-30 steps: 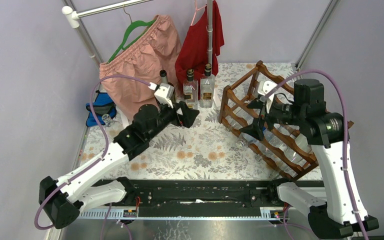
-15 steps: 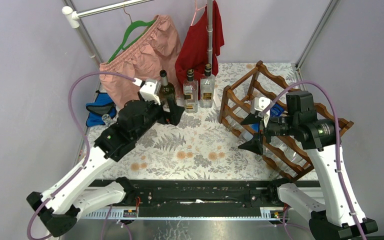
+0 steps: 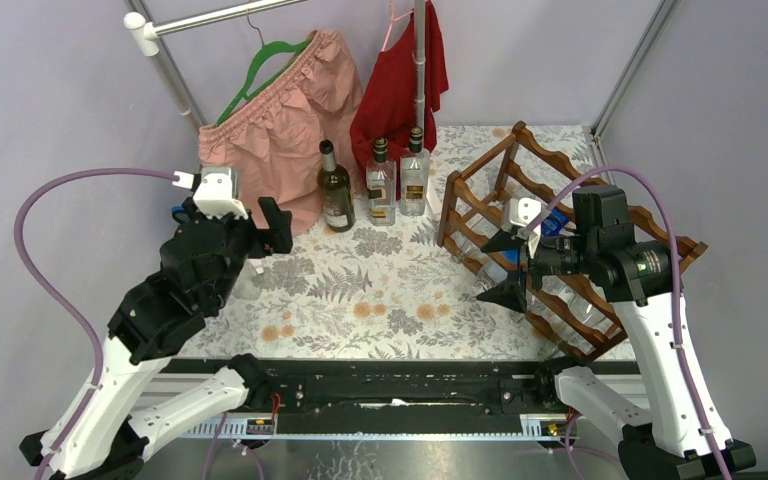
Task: Put the wine bottle on the wine rack
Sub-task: Pick up the wine bottle from the center of the board.
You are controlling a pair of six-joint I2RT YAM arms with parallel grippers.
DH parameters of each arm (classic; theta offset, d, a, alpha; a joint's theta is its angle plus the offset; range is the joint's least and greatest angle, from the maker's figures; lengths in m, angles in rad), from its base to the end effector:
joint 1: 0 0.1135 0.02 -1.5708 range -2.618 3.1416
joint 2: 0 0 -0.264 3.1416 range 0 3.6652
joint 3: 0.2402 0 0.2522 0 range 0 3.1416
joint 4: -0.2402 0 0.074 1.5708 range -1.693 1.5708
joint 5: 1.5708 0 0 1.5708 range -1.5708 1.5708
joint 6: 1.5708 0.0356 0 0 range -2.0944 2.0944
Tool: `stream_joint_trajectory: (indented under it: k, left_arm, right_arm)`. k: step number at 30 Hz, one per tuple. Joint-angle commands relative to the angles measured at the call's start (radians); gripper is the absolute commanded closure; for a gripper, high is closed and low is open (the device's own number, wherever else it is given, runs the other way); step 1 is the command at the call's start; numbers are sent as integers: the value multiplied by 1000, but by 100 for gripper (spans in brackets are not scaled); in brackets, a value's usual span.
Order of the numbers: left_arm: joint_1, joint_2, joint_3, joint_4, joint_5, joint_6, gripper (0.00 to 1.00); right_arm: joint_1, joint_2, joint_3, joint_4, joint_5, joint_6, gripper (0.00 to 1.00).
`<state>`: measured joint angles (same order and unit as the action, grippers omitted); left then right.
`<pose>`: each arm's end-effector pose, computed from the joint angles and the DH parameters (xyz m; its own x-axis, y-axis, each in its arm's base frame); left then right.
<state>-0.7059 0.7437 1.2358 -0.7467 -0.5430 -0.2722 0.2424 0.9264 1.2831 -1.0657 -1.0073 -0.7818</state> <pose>0.0990 -0.0602 0.4345 -0.2316 -0.1050 -0.9671 0.1169 0.9839 -0.1348 0.1293 0.0630 0.4058 0.0807 -0.3677 -0.9264 -0.9783 0.1486 -0.1442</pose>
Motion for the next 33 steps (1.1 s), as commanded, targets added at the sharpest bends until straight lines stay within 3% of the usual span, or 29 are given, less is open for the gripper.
stream_joint_trajectory:
  k: [1,8,14,20,24,28,33]
  left_arm:
    - [5,13,28,-106,-113,33,6]
    - [6,110,-23,123,115,28,7]
    - [56,296,-9,298,176,68,7]
    - [190,398,15,353,313,42,7]
    - [212,411,33,329,363,31,8]
    - [212,356,85,201,338,29,9]
    - [215,199,75,35,62,26,10]
  right_arm:
    - [6,-1,14,18,-1,14,0]
    - [6,6,11,49,37,52,0]
    - [5,-4,9,74,68,86,0]
    - [5,-5,-5,94,64,98,0]
    - [6,-2,-10,97,56,101,0]
    - [6,0,-18,101,47,99,0]
    - [6,6,-22,105,42,93,0]
